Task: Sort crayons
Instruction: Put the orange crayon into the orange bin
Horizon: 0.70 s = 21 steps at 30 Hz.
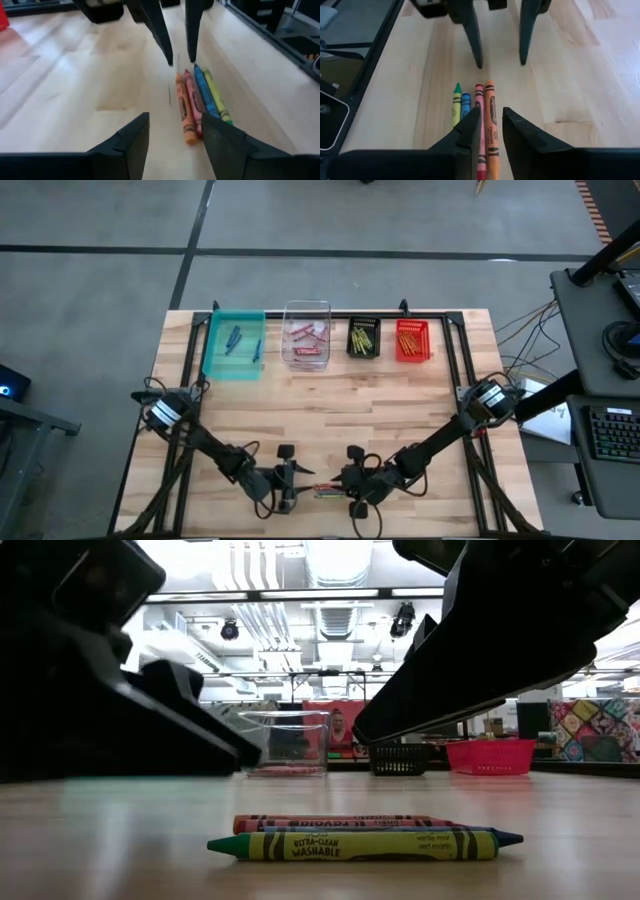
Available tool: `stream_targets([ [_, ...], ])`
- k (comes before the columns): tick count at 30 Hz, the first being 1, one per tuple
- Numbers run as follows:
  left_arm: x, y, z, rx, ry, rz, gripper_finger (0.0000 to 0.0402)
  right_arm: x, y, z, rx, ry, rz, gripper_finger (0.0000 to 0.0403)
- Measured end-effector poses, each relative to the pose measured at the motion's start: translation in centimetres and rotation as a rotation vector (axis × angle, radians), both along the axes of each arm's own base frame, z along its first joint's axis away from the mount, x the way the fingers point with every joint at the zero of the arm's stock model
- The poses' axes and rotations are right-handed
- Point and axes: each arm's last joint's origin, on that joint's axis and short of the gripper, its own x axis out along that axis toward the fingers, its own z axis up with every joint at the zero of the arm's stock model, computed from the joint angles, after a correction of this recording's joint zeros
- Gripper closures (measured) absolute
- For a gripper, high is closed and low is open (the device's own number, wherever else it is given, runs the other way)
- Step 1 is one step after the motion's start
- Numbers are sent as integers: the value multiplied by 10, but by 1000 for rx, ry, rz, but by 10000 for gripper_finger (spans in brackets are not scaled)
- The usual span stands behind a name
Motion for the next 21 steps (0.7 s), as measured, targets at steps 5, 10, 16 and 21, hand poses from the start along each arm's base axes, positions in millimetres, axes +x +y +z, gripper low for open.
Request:
stream_targets([
  [5, 5, -4, -10, 6, 12, -1, 237, 0, 0, 0, 7, 0, -5, 326],
  [10, 5, -1, -12, -5, 17, 7, 237, 0, 0, 0, 8, -1, -6, 325],
  [16, 5, 1, -17, -32, 27, 7, 237, 0, 0, 1, 13, -5, -7, 323],
  [21, 6, 1, -22, -62, 18, 14, 237, 0, 0, 1, 19, -5, -11, 323],
])
